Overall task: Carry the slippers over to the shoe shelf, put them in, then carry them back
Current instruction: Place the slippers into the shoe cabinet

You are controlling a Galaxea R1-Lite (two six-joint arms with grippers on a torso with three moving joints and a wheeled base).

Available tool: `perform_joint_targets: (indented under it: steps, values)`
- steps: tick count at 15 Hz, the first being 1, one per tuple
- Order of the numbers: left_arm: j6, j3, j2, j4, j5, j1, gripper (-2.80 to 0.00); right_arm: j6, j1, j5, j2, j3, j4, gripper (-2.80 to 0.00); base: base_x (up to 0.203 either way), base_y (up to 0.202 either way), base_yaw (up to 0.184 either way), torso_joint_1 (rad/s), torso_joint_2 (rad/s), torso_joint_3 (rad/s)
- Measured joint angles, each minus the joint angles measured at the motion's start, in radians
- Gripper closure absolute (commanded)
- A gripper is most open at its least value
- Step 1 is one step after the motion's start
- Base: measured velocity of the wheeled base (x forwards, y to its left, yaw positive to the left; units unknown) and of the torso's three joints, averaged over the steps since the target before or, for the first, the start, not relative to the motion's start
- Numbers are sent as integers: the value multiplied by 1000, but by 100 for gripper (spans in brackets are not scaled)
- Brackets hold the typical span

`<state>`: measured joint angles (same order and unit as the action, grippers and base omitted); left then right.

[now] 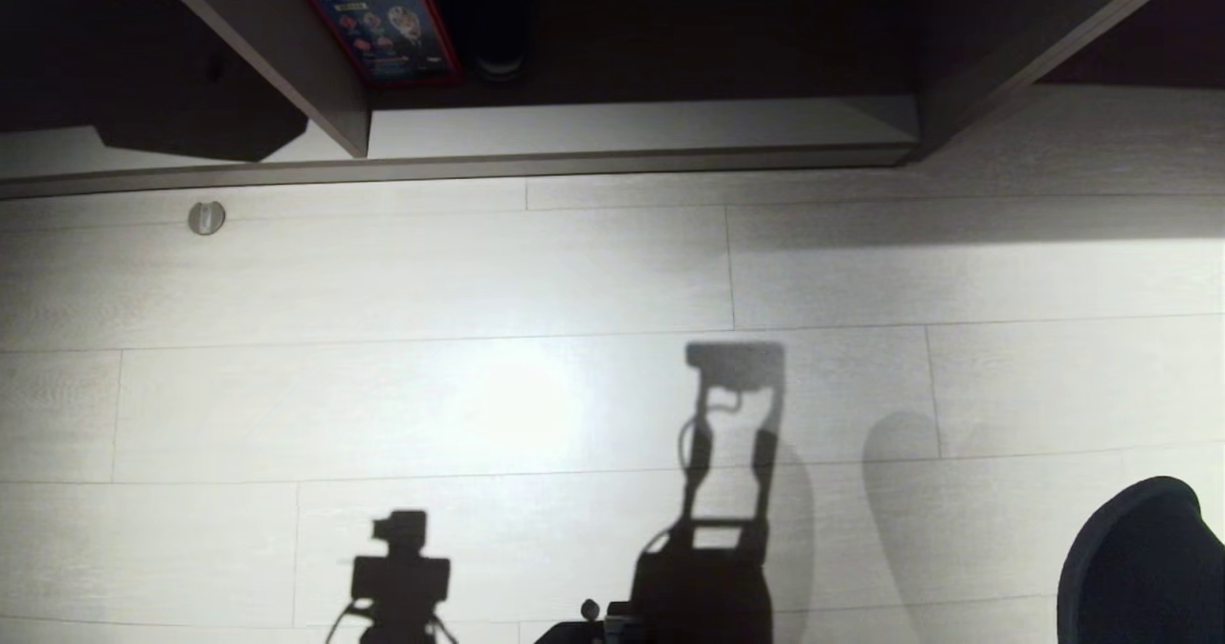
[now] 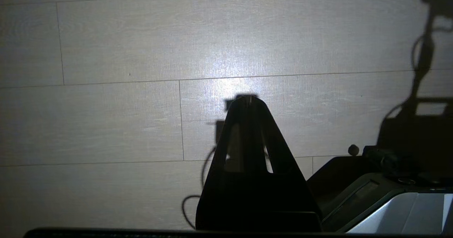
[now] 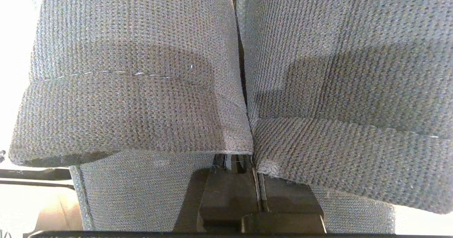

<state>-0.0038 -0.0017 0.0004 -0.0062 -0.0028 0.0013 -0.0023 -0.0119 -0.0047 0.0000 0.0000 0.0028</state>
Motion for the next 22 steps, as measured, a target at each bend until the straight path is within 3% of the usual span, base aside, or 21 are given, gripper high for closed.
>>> perform_joint_targets:
  steps: [22]
  values:
    - [1,0,0,0,0,0,0,0,0,0,0,0,0,0,0,0,0,2,2,-197]
